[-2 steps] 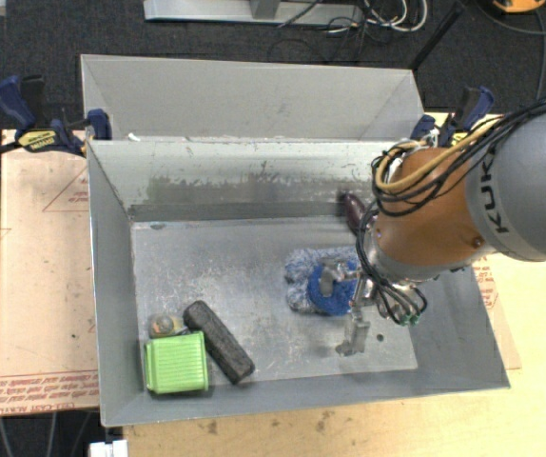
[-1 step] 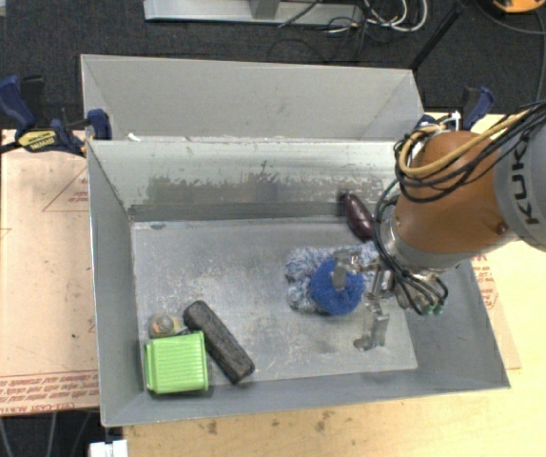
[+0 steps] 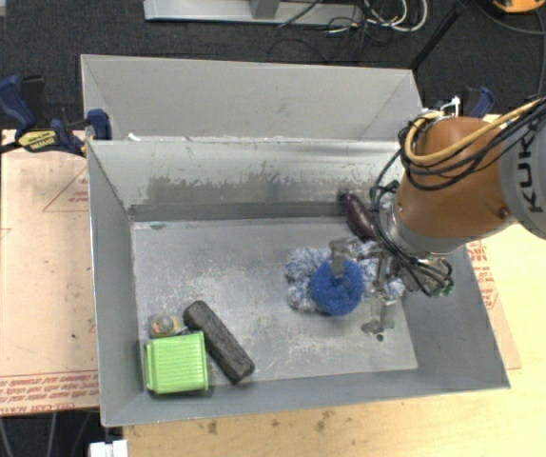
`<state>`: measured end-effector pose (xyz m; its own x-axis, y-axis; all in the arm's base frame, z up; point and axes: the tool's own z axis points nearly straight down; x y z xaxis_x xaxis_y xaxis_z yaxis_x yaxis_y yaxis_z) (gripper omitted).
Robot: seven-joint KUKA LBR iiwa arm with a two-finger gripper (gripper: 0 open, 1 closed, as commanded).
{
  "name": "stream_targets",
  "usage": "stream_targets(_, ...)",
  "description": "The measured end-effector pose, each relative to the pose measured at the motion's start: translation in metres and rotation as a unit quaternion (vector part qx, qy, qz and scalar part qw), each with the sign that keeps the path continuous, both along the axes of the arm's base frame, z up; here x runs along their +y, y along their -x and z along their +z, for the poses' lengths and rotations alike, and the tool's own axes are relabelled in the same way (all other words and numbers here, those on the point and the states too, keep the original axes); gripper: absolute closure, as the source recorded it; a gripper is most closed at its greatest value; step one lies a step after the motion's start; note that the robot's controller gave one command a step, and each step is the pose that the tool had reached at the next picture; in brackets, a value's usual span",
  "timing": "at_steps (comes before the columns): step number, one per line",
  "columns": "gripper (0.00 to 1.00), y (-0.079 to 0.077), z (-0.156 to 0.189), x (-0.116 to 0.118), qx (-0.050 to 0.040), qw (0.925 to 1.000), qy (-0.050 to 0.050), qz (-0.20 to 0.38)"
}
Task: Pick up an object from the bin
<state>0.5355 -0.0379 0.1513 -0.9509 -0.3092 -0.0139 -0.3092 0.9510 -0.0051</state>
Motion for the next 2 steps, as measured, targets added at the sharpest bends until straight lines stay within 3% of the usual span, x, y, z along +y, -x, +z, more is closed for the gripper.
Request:
stream_targets(1, 0.00, -0.0106, -0.0463, 0.0042, 0.0053, 0.9954, -0.002, -0.096)
stream_targets(2, 1.00, -0.0183, -0.0481, 0.0111, 0.0065, 0.9986, -0.001, -0.052)
